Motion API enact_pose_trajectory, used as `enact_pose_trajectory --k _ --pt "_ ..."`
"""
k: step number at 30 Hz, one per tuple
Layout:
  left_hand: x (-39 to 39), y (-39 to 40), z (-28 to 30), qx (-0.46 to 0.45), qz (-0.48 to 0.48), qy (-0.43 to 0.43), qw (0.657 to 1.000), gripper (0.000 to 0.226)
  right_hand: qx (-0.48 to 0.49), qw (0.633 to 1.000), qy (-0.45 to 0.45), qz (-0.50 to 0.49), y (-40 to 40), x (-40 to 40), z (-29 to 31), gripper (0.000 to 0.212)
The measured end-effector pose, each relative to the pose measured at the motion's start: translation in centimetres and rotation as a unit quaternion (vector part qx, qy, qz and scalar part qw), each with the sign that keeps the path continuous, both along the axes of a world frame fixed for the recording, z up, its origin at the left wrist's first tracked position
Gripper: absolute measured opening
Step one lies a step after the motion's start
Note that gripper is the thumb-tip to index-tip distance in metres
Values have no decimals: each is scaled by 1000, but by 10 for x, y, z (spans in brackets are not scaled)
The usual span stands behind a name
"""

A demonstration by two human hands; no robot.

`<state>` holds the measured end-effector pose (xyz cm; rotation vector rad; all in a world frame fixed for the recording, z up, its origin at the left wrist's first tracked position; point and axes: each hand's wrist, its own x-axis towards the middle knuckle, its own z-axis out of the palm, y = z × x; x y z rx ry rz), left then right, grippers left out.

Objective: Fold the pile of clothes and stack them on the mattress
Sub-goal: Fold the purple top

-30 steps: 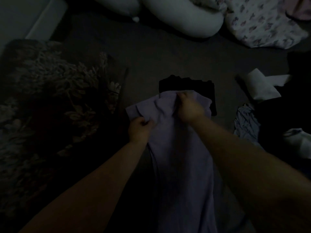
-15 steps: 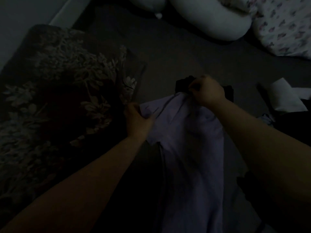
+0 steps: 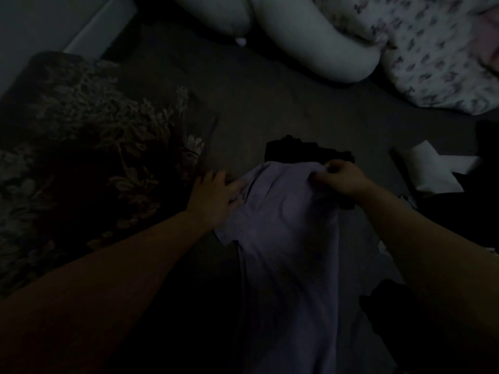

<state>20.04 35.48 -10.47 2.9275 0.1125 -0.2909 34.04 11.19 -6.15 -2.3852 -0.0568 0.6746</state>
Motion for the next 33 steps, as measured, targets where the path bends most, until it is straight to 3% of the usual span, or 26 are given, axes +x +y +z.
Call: enact_pose_trajectory --k 2,4,6,8,10,12,14,17,19,22,24,28,30,32,33 --pt "2 -6 -2 8 -33 -17 999 54 53 998 -25 -16 -4 8 4 14" --pt "9 -10 0 -10 2 -3 1000 37 73 994 -71 -37 -8 17 7 8" --pt "19 -11 2 -89 80 -81 989 21 90 986 -96 -99 -15 22 5 16" --pt "26 -14 6 -218 172 -144 950 15 89 983 -66 -146 -22 27 -5 15" --pt "29 -21 6 -277 222 -98 930 8 -9 994 -44 -100 -23 27 -15 38" --pt "27 -25 -4 -232 232 -44 944 18 -60 992 -112 -14 -11 26 -14 50" --pt "22 -22 -11 -192 215 -26 957 33 -43 980 -166 96 9 25 -10 50" --pt "18 -16 -17 -124 157 3 980 49 -134 951 -151 235 28 27 -13 43" --pt "15 -15 -14 -92 122 26 988 69 -167 943 -128 257 30 27 -14 44" --pt "13 -12 -10 -157 105 5 982 95 -142 951 -120 248 29 27 -10 35" --pt "15 -6 -10 -185 128 7 974 94 -106 954 -151 234 27 25 -5 25" --pt "24 4 0 -90 158 97 979 65 -101 943 -237 212 26 25 -3 24" --pt "32 10 2 -203 261 87 940 38 -137 937 -253 201 27 22 -8 28" --pt "36 15 3 -391 382 28 837 13 -155 936 -260 180 29 14 -16 38" --pt "36 14 3 -443 418 -5 793 6 -160 936 -265 168 29 8 -19 43"
